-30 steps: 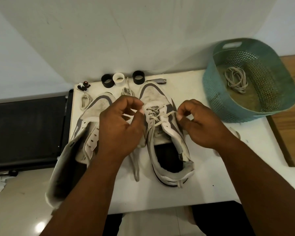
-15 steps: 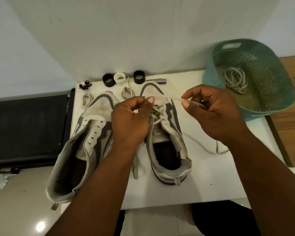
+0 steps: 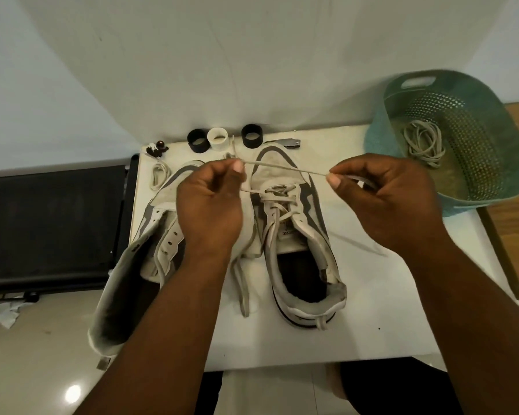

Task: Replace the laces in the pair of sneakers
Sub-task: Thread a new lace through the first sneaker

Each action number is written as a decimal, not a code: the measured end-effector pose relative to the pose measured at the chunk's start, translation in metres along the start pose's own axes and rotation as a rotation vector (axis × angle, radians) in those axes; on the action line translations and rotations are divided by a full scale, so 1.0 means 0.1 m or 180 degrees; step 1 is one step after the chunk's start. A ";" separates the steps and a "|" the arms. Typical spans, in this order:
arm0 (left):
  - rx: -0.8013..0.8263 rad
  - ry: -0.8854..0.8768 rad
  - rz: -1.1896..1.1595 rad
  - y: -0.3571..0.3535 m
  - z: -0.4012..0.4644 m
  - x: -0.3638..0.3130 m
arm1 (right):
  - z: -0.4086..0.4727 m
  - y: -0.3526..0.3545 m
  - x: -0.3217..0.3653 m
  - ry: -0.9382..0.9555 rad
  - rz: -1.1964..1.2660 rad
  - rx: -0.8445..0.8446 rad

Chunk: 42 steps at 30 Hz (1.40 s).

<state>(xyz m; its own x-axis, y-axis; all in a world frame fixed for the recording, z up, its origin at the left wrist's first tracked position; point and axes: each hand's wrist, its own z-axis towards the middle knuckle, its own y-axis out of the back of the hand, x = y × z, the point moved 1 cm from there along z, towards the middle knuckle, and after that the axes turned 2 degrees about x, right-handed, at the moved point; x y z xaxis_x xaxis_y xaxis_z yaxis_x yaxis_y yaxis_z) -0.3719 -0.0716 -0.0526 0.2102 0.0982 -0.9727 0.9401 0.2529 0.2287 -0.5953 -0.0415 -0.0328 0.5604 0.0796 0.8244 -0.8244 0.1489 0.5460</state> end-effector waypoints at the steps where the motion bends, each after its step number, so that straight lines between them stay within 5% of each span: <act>1: -0.0110 0.0103 0.0065 0.02 0.02 0.02 | -0.01 0.01 0.01 0.0022 -0.0068 -0.0051; 3: 0.0160 -0.0365 0.0573 0.03 -0.03 0.00 | -0.02 -0.04 0.05 0.0103 -0.0184 0.0010; 7: 0.1547 -0.1610 0.0881 -0.07 -0.15 -0.10 | -0.07 -0.24 0.18 0.0459 -0.0097 0.0227; 10: 0.1173 -0.1606 0.0932 -0.06 -0.14 -0.12 | -0.05 -0.19 0.17 0.0351 0.0028 0.0180; 16: -0.0313 -0.0064 0.0344 0.10 0.08 0.03 | 0.00 0.03 0.04 0.0054 -0.0155 -0.0146; 18: -0.0126 -0.0555 0.0850 0.10 0.00 -0.02 | -0.02 -0.03 0.05 0.0100 -0.0250 -0.0050; 22: 0.1253 -0.1886 0.1114 -0.06 -0.17 -0.15 | -0.06 -0.22 0.17 0.0469 -0.0164 0.0312; 25: 0.1177 -0.1631 0.0756 -0.08 -0.16 -0.11 | -0.08 -0.23 0.22 0.0357 0.0499 0.0279; 29: 0.1000 -0.1319 0.0541 -0.06 -0.13 -0.06 | -0.05 -0.17 0.25 -0.0307 0.2315 0.0226; 33: 0.0623 -0.1299 0.0622 -0.07 -0.15 -0.02 | -0.03 -0.13 0.23 -0.0369 0.2874 -0.0233; 36: 0.0117 -0.1051 0.0452 -0.01 -0.13 -0.03 | 0.03 0.11 0.09 0.0182 0.1617 -0.1813; 38: 0.0136 -0.0730 0.0530 0.03 -0.11 0.00 | 0.04 0.19 0.06 0.0688 0.0781 -0.2298; 42: 0.0603 -0.0240 0.1198 0.07 -0.09 0.13 | -0.04 -0.09 0.24 0.0695 0.0457 -0.1347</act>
<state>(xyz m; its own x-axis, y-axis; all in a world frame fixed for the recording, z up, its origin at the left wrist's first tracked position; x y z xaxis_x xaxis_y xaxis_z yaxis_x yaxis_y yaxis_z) -0.3651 -0.0603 -0.0629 0.5604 0.0775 -0.8246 0.8253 0.0308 0.5638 -0.5739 -0.0367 -0.0186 0.4844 0.3264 0.8117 -0.8154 0.5047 0.2837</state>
